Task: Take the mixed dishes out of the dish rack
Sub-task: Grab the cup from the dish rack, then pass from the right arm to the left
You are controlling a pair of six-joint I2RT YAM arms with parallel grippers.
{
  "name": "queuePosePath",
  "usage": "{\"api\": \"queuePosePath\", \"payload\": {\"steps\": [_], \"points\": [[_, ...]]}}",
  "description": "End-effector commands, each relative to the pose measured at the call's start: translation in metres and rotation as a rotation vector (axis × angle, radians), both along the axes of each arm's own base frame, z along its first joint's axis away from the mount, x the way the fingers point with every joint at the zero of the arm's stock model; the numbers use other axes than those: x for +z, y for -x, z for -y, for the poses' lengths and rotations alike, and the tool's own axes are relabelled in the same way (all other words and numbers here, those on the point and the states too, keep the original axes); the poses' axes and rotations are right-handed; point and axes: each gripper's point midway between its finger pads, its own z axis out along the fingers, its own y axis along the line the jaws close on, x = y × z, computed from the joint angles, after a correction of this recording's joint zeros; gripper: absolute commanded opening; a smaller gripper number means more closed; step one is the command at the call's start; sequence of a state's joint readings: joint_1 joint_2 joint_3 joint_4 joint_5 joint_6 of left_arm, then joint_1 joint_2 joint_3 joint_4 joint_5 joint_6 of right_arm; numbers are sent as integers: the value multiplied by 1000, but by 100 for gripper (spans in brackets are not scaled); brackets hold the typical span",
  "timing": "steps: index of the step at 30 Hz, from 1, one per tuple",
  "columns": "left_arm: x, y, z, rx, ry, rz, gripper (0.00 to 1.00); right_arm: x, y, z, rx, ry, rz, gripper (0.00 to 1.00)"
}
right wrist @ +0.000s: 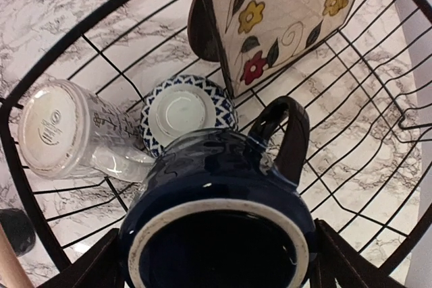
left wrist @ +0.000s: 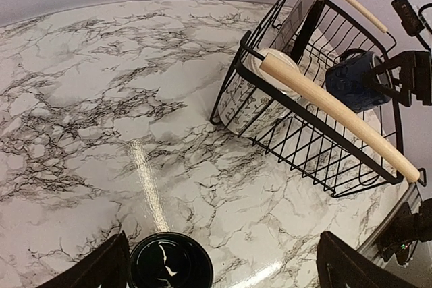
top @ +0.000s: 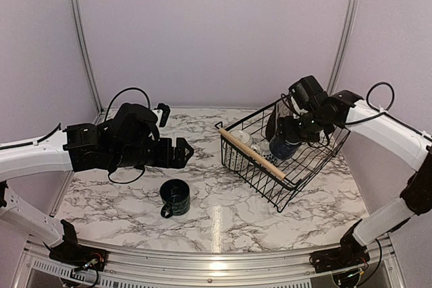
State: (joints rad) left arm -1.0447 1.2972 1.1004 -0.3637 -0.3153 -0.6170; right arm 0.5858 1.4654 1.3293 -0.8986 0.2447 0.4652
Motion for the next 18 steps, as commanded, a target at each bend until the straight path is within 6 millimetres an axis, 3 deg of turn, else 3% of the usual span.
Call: {"api": "queuePosePath", "payload": {"steps": [1, 8, 13, 18], "points": [[26, -5, -3, 22, 67, 43, 99, 98, -26, -2, 29, -176, 328, 21], [42, -7, 3, -2, 160, 48, 99, 153, -2, -19, 178, -423, 539, 7], [55, -3, 17, -86, 278, 29, 99, 183, 28, -40, 335, -628, 633, 2], [92, 17, 42, -281, 554, 8, 99, 207, 59, -59, 503, -801, 693, 1]]}}
